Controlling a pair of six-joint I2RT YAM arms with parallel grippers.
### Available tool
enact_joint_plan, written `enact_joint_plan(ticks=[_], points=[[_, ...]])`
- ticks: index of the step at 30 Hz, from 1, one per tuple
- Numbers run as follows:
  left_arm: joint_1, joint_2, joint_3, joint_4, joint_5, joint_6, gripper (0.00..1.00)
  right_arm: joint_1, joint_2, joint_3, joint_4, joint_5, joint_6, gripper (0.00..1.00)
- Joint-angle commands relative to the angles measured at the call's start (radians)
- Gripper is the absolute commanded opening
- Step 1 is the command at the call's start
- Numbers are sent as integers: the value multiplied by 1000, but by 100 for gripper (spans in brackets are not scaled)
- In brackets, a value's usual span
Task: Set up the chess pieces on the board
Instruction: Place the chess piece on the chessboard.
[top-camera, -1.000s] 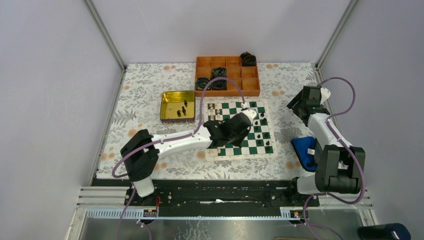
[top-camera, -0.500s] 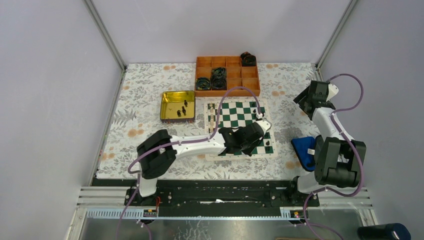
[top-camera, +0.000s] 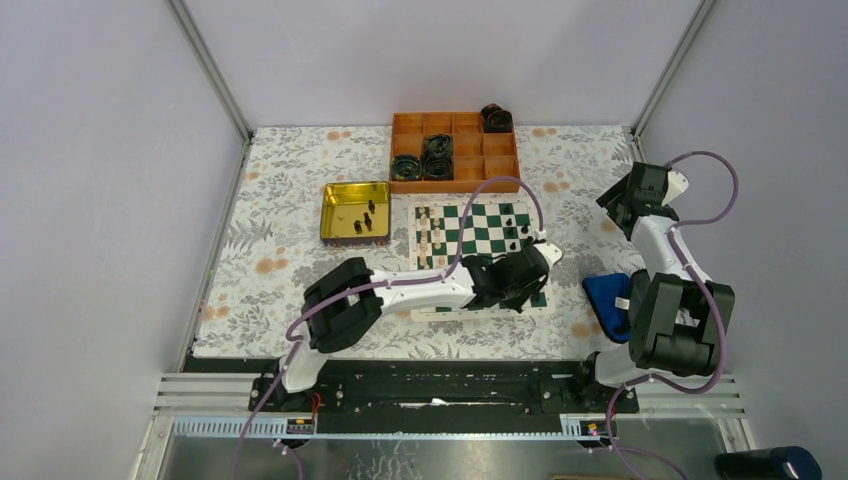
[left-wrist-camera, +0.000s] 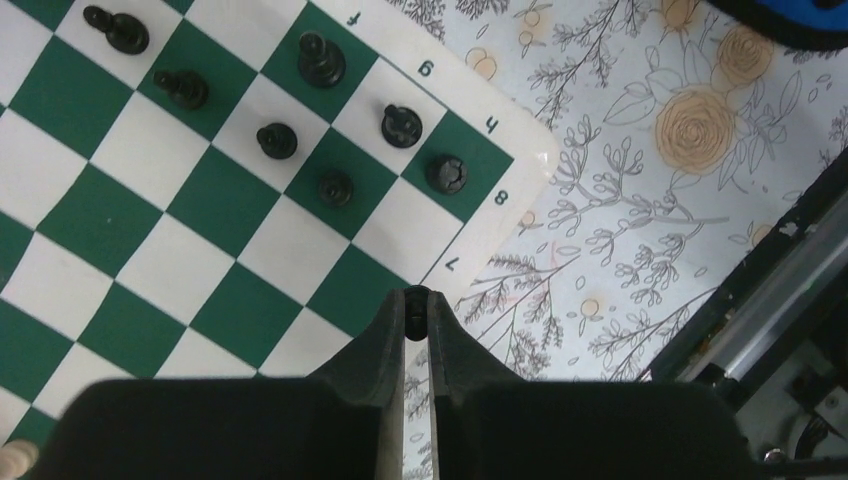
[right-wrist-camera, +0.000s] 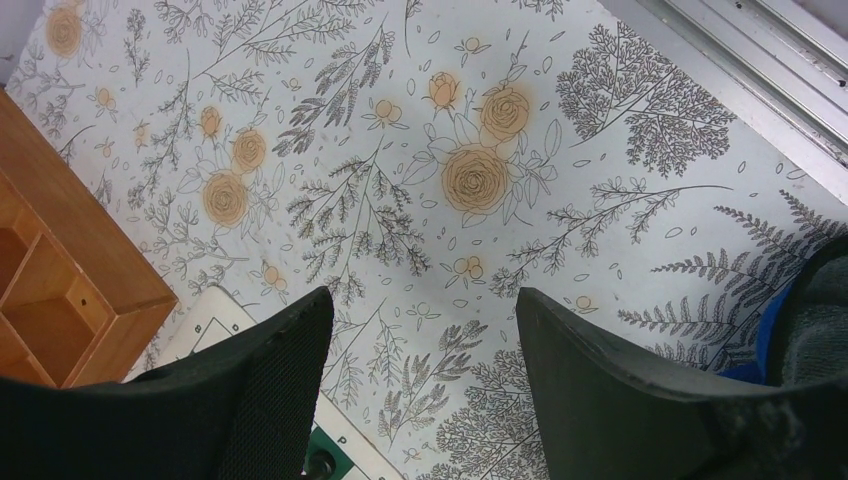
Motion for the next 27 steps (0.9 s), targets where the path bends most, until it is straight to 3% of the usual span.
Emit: enact_joint_plan(ticks=[1,27], points=[[-7,44,68,40,-12,13,0,-9,1,40,22,-29,15,75],[-7,154,139,17,-77,-13,3,-17,11,24,49,-68,27,75]])
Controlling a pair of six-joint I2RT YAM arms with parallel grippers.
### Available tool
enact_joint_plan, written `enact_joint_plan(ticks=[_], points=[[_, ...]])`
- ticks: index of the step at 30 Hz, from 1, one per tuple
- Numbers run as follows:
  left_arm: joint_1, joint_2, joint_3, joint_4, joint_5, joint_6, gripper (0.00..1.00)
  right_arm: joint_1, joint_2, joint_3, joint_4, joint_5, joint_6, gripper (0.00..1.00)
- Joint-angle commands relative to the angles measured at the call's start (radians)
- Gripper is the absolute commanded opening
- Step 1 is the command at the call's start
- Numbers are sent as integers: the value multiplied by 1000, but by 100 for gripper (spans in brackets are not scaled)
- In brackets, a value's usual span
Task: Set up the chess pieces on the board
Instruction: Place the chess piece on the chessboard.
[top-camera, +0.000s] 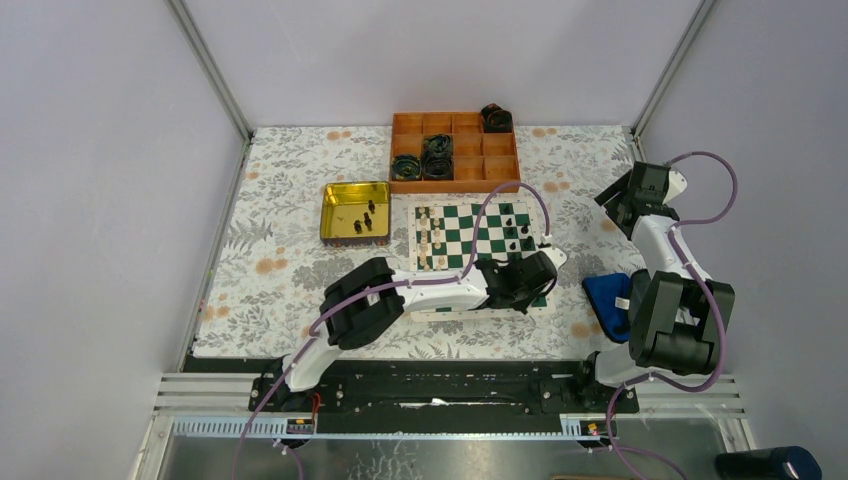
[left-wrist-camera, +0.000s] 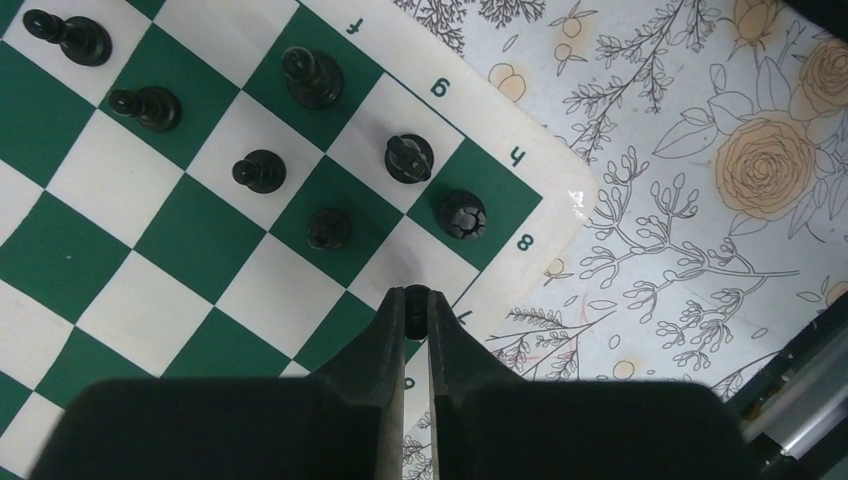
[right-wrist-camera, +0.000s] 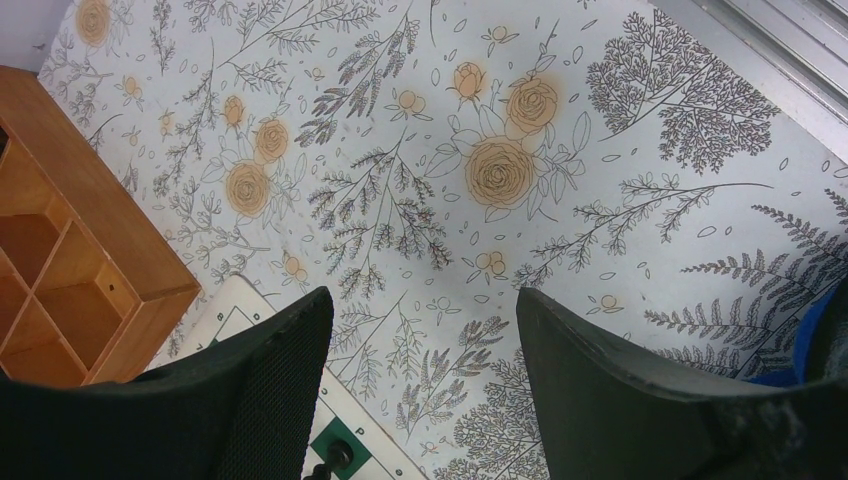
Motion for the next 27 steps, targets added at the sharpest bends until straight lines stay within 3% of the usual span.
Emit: enact_joint_plan(ticks=[1,10,14,27], points=[[-7,18,41,21,-40,-10,3,-5,3,21,36,-17,10,75],[-6,33,46,20,-46,-10,6,-6,0,18,37,-15,8,75],[-5,33,43,19,-51,-12,15,-5,2,14,38,-15,7,75],[-5,36,43,19,-49,-15,29,-5,5,12,43,-18,6,75]])
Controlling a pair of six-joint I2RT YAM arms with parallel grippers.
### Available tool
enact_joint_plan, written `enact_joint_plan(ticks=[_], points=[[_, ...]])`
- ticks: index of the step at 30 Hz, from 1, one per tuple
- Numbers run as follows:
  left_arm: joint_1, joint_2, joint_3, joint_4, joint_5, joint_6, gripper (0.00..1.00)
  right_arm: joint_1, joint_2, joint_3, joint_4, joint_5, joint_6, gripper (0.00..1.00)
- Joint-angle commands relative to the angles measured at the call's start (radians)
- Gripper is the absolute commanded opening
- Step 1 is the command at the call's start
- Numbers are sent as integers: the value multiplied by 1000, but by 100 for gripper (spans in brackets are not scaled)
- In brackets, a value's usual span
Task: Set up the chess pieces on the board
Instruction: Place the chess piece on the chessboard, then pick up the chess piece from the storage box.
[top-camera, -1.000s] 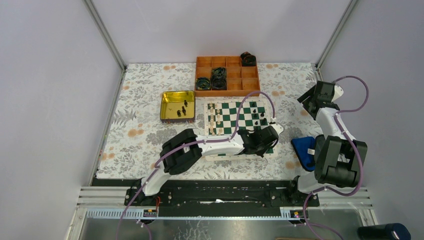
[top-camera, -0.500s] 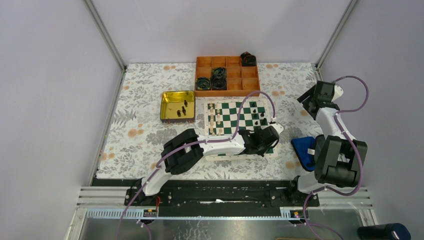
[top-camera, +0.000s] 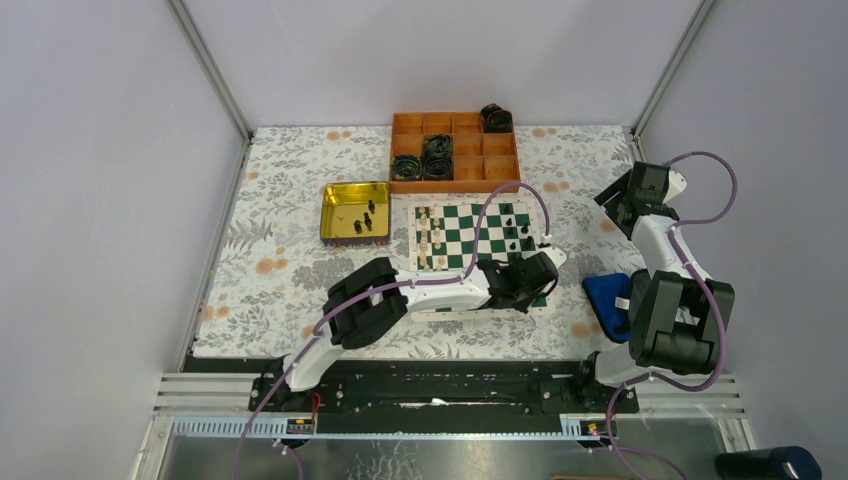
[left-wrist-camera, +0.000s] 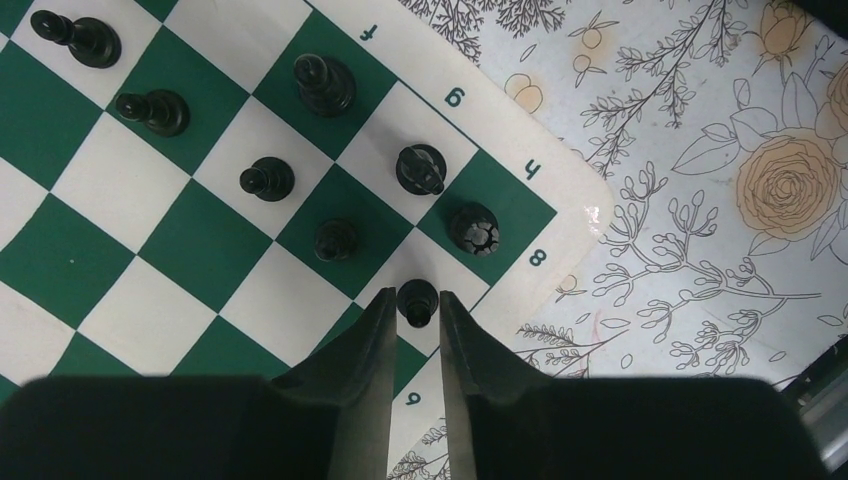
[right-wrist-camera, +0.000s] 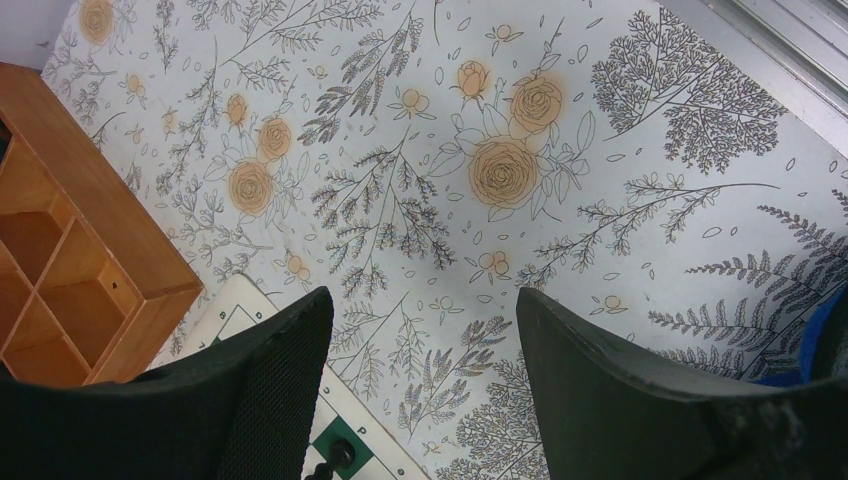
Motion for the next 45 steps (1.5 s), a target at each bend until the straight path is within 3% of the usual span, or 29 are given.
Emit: enact_joint_plan(ticks=[1,9,19,25,30,33,38,45], points=[[-6,13,26,21,-16,-5,30,-5,3,12,39,-11,5,75],[-6,-3,27,13,-23,-8,31,-5,8,16,39,-13,3,75],[-6,-163,-51,-37,-71,-81,48,-5,12,29,35,-17,-2,75],[-6,-325,-118,-87,-142,-133,70,-5,9,21,41,-25,-7,75],[19,-470,-175,-134,-293,-172,92,-5,6,12,47,-30,-12,75],[100,-537,-227,-152,-336,-208,95,-5,1,12,47,-32,-14,75],[326,-619,-321,-158,-298,-249,98,-5,-13,5,46,-32,-22,75],[617,-621,-339,-179,-242,-266,99,-5,-31,-11,54,-36,-27,75]])
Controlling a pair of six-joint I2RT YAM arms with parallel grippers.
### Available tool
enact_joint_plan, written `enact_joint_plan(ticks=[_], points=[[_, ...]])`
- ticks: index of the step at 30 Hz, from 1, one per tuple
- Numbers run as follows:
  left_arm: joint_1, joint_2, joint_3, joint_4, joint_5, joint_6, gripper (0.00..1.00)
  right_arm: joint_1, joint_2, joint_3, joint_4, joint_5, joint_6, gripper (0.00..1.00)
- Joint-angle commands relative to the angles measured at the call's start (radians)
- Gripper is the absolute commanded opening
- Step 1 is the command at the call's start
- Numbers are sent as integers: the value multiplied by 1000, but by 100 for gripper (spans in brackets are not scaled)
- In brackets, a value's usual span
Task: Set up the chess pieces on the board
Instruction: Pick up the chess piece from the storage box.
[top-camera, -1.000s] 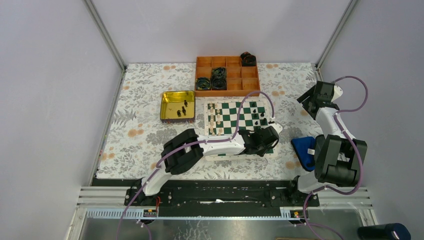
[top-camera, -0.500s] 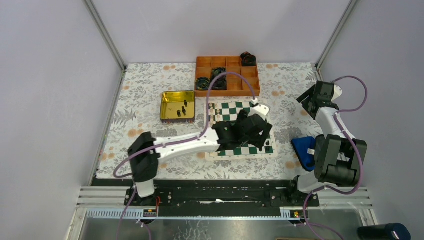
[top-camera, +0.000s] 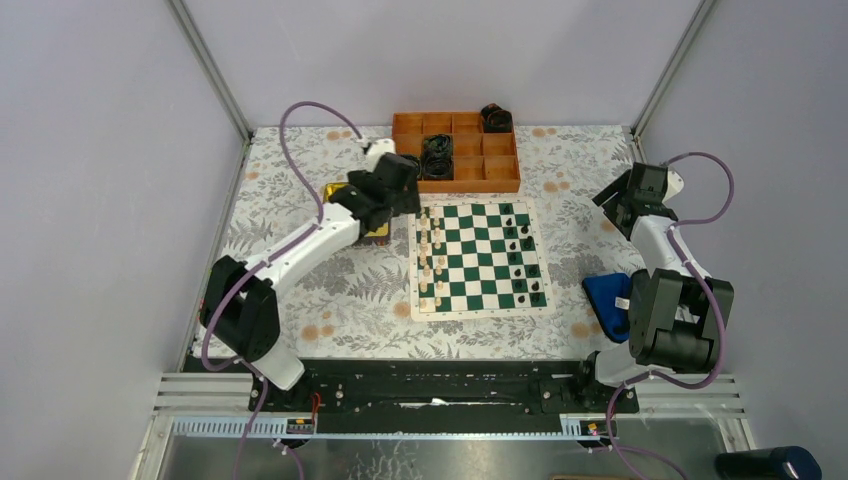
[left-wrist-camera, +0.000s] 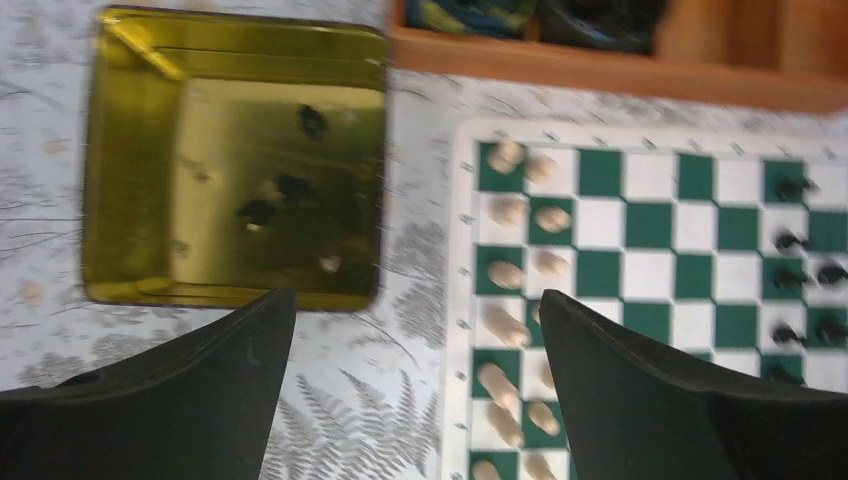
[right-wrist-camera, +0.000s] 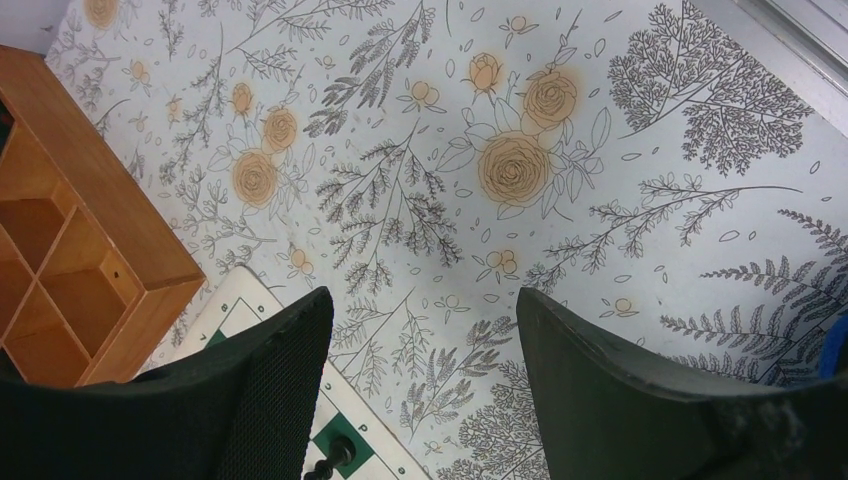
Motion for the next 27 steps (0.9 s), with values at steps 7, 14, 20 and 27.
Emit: enact_joint_plan(ticks=[7,14,20,27], points=[[248,58,30,-52,55,-47,99,-4,-42,-4,33,-16,-22,75],[308,161,59,-74,68,-31,93,-4,-32,-4,39,-17,-23,75],[336,209,69,-61,78,-17,83,-4,-21,0,40,-19,-25,75],[350,255,91,-51,90,-2,73,-4,-7,4,44,-21,-25,75]])
